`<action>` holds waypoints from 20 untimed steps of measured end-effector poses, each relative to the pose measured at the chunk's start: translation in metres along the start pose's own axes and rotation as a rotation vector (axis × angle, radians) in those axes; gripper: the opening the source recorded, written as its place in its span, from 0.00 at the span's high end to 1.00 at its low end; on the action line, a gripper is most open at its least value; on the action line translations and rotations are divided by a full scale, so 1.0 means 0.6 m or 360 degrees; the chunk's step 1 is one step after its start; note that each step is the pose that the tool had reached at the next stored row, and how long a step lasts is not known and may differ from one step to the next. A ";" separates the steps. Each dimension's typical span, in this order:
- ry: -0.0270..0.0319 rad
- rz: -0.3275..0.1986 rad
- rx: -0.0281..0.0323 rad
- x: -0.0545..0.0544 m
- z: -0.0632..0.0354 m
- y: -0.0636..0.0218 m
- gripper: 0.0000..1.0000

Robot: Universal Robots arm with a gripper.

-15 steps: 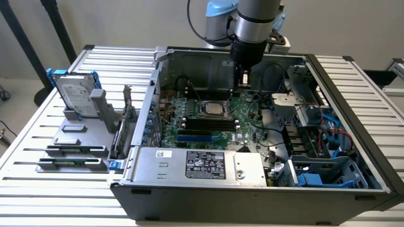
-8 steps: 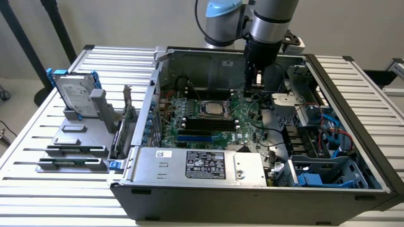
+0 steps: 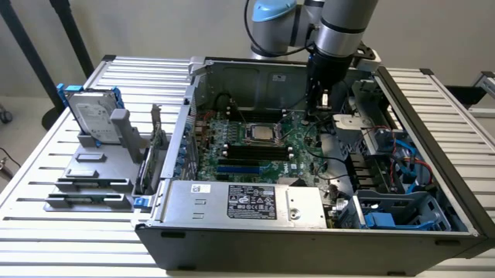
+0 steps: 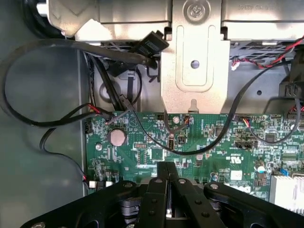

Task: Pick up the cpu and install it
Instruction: 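Close the cpu cover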

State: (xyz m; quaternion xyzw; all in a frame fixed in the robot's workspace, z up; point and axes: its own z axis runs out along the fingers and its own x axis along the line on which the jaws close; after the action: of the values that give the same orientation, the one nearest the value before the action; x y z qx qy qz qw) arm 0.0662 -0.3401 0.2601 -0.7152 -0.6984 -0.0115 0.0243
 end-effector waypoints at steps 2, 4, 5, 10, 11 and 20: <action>0.00002 -0.0008 0.00004 0.001 0.006 0.000 0.89; 0.00018 -0.0014 0.00007 0.003 0.012 0.000 0.89; 0.00028 -0.0016 0.00009 0.004 0.015 -0.001 0.89; 0.00119 -0.0019 0.00012 0.011 0.025 -0.006 0.89; 0.00129 -0.0019 0.00012 0.012 0.026 -0.008 0.89; 0.00189 -0.0013 0.01076 0.013 0.027 -0.013 0.89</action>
State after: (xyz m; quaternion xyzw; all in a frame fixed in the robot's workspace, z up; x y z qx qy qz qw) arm 0.0583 -0.3310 0.2444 -0.7110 -0.7012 0.0078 0.0526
